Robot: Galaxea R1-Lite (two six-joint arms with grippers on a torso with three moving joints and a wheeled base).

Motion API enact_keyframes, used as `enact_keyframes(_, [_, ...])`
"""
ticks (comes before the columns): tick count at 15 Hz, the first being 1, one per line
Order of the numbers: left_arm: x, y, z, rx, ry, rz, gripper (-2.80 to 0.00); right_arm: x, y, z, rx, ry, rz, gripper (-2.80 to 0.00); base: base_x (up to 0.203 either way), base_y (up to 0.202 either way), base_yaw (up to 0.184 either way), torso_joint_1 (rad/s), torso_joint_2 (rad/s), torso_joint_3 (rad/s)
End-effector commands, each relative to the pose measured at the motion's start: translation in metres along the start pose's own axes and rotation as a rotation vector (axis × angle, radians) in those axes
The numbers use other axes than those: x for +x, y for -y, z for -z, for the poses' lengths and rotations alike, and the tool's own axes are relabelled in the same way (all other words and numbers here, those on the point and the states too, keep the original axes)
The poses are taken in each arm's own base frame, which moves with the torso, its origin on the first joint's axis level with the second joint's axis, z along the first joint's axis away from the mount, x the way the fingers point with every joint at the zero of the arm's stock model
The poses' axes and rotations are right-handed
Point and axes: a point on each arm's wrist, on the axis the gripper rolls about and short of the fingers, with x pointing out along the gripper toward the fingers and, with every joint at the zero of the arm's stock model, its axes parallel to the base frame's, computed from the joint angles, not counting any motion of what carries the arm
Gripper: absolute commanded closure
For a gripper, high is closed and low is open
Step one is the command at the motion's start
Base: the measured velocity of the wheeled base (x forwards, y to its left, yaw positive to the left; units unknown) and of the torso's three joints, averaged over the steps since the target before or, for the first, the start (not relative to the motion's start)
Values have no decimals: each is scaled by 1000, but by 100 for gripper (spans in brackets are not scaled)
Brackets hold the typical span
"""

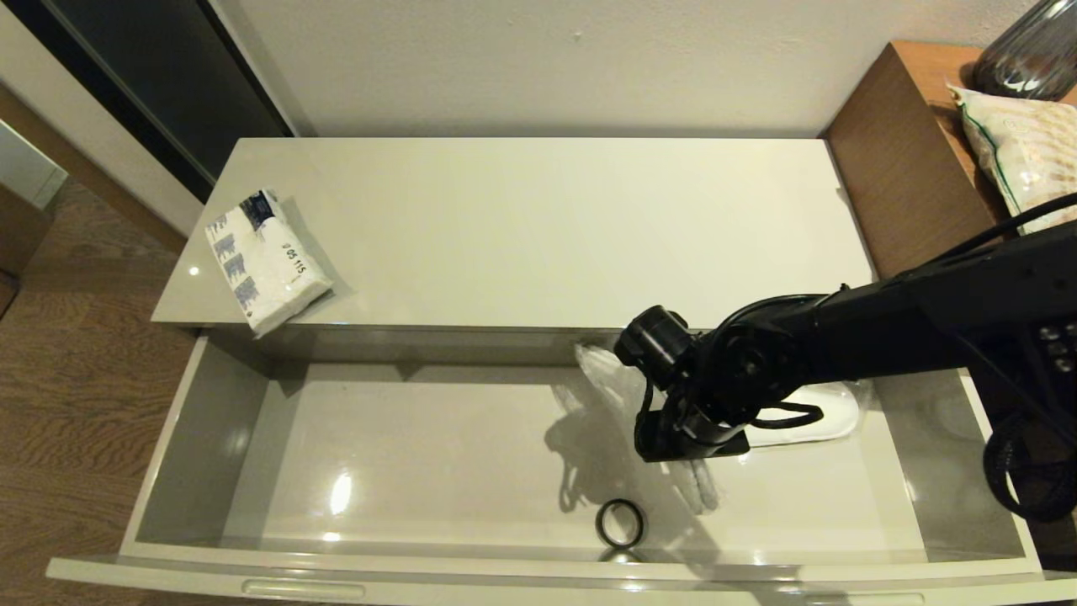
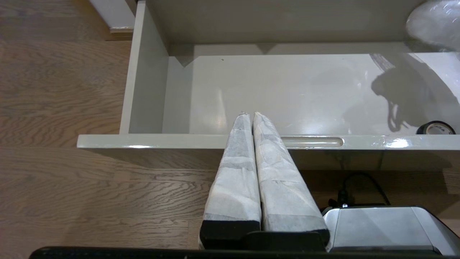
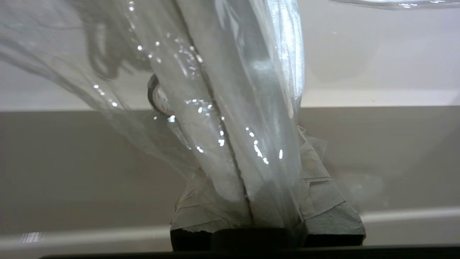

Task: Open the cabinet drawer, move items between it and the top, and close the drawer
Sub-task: Take out the disposable slippers from the drawer, then place the disposable slippers on the table

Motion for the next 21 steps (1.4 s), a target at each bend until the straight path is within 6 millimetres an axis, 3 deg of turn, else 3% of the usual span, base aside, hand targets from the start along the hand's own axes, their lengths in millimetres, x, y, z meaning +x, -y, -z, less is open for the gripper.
enact_keyframes(1, [0, 0, 0, 0, -2, 0, 0, -37, 14, -3, 8, 22, -22, 0, 0, 0, 0, 0, 0, 0])
enact_keyframes(8, [0, 0, 0, 0, -2, 0, 0, -150, 74, 24, -123, -23, -82, 0, 0, 0, 0, 0, 0, 0])
enact_keyframes(11, [0, 0, 0, 0, -2, 0, 0, -215, 111, 41, -203, 38, -106, 0, 0, 0, 0, 0, 0, 0])
enact_keyframes(14, [0, 0, 0, 0, -2, 0, 0, -248, 130, 34, -188, 113, -63, 0, 0, 0, 0, 0, 0, 0])
enact_keyframes(16, [0, 0, 0, 0, -2, 0, 0, -254, 144, 6, -110, 184, 11, 0, 0, 0, 0, 0, 0, 0])
enact_keyframes(17, [0, 0, 0, 0, -2, 0, 0, -242, 150, -12, -74, 182, 62, 0, 0, 0, 0, 0, 0, 0])
enact_keyframes(21, [0, 0, 0, 0, -2, 0, 0, -154, 179, -84, 34, 214, 285, 0, 0, 0, 0, 0, 0, 0])
